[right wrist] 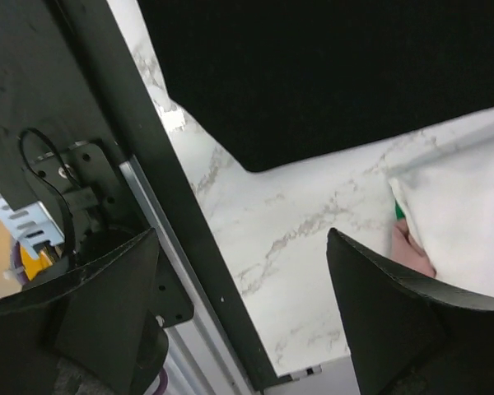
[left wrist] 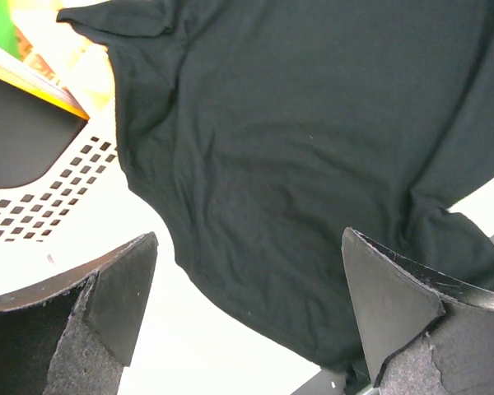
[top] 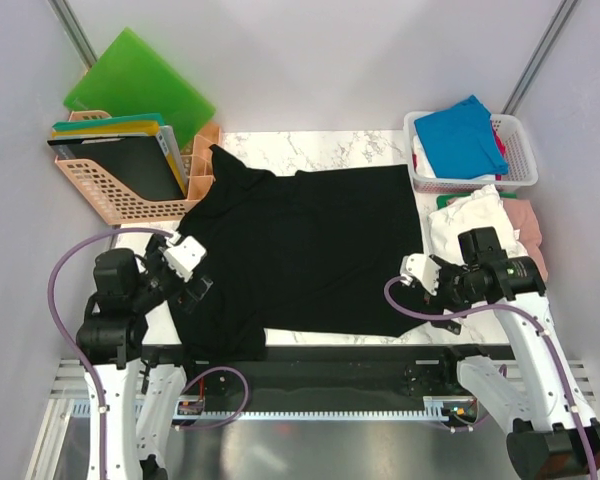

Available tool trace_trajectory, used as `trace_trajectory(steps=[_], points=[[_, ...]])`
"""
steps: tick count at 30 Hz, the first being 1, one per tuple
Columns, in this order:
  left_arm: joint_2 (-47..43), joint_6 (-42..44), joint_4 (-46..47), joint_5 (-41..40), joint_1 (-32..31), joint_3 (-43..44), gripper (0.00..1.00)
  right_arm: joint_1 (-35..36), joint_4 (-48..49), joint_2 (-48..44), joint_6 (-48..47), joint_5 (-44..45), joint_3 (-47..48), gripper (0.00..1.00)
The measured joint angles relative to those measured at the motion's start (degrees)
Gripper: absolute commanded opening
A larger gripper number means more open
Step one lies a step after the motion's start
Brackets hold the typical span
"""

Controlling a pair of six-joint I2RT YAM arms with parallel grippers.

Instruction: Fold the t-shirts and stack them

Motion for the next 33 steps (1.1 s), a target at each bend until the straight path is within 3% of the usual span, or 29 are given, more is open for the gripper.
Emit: trace_trajectory(steps=[3,7,12,16,20,22,26,33], points=[[-3.02,-1.03,2.93,-0.55,0.0,-3.65,1.0,0.11,0.26,2.14,-0.13,-5.22,2.32,0.86],[-2.75,-0.13,0.0,3.13,0.0,-3.17,1.0,0.13,4.46,5.64,1.49,-8.41,4.13,0.87],[8.35,7.5,-10.84,8.13,0.0,4.39,1.0,0.13,11.78,12.15,3.67,-7.78,2.78,0.86],[18.34,11.3,-14.56,7.41,0.0,6.49,1.0,0.13,15.45,17.59,6.47,-8.81,2.03,0.83],[25.09,9.77,-9.97,5.03,0.0,6.14,1.0,0.22,19.28,25.68,13.79,-9.01,4.61,0.83],[27.96,6.86,-6.69,5.03,0.0,6.8,1.0,0.37,20.96,30.14,17.59,-8.98,7.98,0.98],[37.94,0.44,-1.22,4.5,-1.79,11.47,1.0,2.91,24.55,34.29,23.67,-6.12,12.79,0.98],[56.5,-7.61,8.0,-5.86,-12.46,13.77,1.0,10.71,32.44,44.37,35.71,3.19,19.54,0.98]])
